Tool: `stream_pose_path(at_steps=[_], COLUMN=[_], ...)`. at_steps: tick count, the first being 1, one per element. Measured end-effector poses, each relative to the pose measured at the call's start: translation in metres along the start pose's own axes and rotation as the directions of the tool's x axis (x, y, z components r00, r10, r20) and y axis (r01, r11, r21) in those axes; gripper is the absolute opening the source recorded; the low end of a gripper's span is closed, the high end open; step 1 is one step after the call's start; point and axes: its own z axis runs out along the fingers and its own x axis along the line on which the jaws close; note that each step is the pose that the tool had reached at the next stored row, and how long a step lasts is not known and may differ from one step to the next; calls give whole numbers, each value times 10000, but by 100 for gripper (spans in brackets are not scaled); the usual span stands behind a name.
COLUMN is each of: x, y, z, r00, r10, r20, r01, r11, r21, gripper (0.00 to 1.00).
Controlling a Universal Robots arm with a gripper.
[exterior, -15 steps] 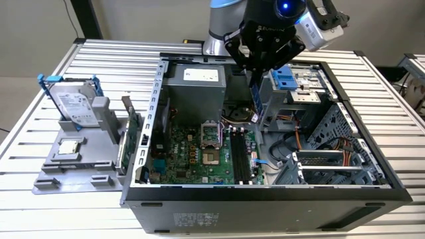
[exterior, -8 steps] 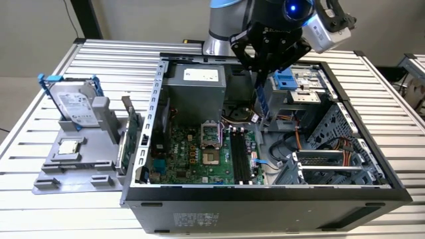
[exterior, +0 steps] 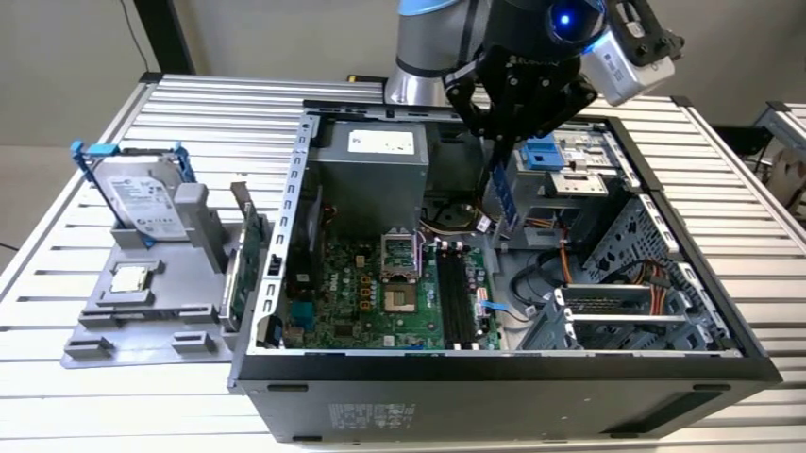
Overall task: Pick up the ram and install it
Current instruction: 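Insert the ram into the slot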
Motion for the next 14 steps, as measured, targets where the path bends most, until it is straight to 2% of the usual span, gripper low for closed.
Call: stream_pose_path(at_steps=[6, 14], x=[-2, -10], y=[-34, -37], z=[82, 223], r00=[10000, 10000], r10=[10, 11], r20=[1, 2], r01=[-10, -11], r11=[10000, 10000], r21=[-2, -3], gripper=[0, 0])
